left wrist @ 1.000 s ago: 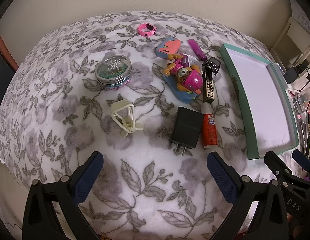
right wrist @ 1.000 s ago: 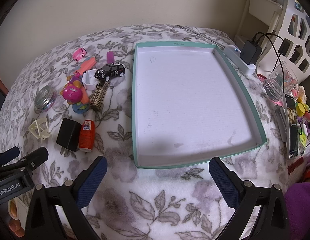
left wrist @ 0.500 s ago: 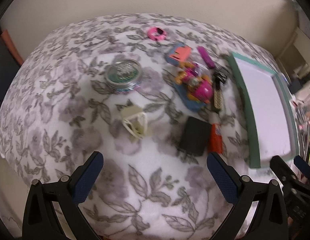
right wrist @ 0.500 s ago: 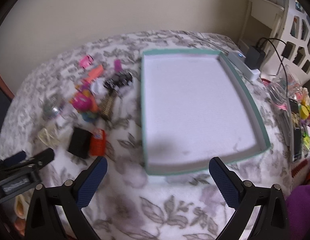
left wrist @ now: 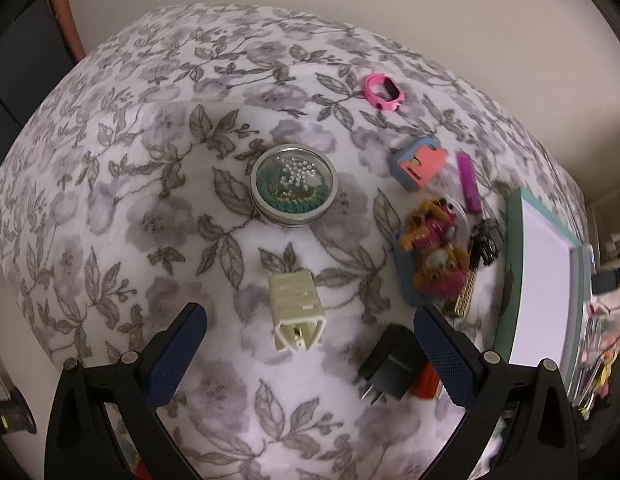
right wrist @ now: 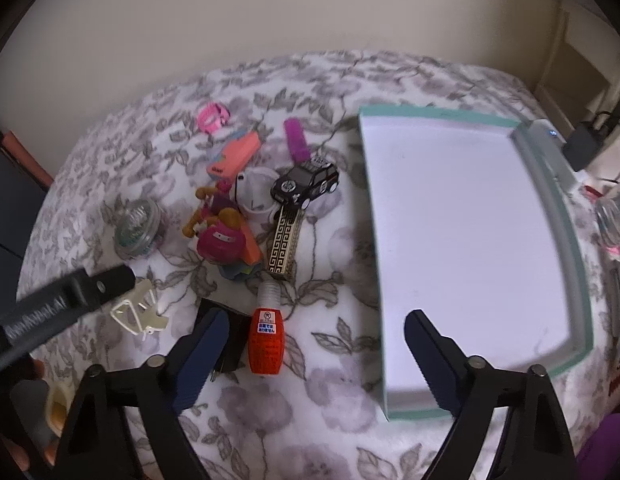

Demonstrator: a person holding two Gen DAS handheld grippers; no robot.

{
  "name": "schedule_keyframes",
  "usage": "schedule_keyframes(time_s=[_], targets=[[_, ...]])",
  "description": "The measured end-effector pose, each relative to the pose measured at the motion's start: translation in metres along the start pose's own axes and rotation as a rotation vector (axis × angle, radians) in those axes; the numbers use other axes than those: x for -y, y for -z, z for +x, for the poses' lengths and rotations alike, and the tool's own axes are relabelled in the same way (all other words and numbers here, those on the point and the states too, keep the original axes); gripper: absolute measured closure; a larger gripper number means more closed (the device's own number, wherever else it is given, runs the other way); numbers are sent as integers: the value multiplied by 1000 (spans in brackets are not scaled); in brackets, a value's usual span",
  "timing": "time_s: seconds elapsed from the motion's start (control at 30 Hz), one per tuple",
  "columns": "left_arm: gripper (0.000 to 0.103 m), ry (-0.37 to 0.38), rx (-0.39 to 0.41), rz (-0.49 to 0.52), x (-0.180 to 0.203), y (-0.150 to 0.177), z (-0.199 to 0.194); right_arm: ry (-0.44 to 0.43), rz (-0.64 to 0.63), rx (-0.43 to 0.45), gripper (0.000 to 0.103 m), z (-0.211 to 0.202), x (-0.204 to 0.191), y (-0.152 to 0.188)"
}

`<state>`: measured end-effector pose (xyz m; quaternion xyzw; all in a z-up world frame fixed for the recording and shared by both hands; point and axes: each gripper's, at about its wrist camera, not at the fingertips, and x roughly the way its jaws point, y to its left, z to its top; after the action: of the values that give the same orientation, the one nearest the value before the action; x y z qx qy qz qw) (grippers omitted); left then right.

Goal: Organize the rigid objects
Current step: 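Lower the left tool to the black charger while the right tool approaches the red bottle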

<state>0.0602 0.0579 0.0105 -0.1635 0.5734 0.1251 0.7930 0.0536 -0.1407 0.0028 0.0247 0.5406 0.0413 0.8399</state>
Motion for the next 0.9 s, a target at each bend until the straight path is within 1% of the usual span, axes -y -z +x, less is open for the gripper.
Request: schedule_keyframes(time_s=[0.07,0.13,0.2,0.3,0.37,0.43,0.5,0.57,0.6,0.7,0.83,0.9], targets=[[0,1,-6,1,2,0,7,3,-20,-26,20,11,-5,-1],[0,4,-20,18,2,2,17,-13,-32,-46,21,19,-7,2],[0,-9,-62,33,-1,8,31,-36,-42,-74,24,27,-8,6],[0,-12,-93,26,-11,11,40,-50,-52,-101,26,35,-10,11],[0,-9,-87,12,-18,11,39,-45,-64,-117,33,40,-11,13],[0,-9,-77,19,-19,12,37,-46,-67,-129,37,43,-12,15],[0,10,-74,36,-15,14,35,-53,-72,-139,38,46,-13,17],[0,46,-79,60,-7,15,33,-51,-85,-146,41,49,-15,20],[0,49,-77,73,-3,16,33,-57,-88,-147,42,50,-16,21],[0,30,-58,125,7,21,31,-66,-102,-143,46,53,-20,23],[0,41,-73,165,19,20,33,-78,-104,-140,57,56,-24,24],[0,33,-72,184,26,22,33,-82,-108,-140,60,58,-27,24]])
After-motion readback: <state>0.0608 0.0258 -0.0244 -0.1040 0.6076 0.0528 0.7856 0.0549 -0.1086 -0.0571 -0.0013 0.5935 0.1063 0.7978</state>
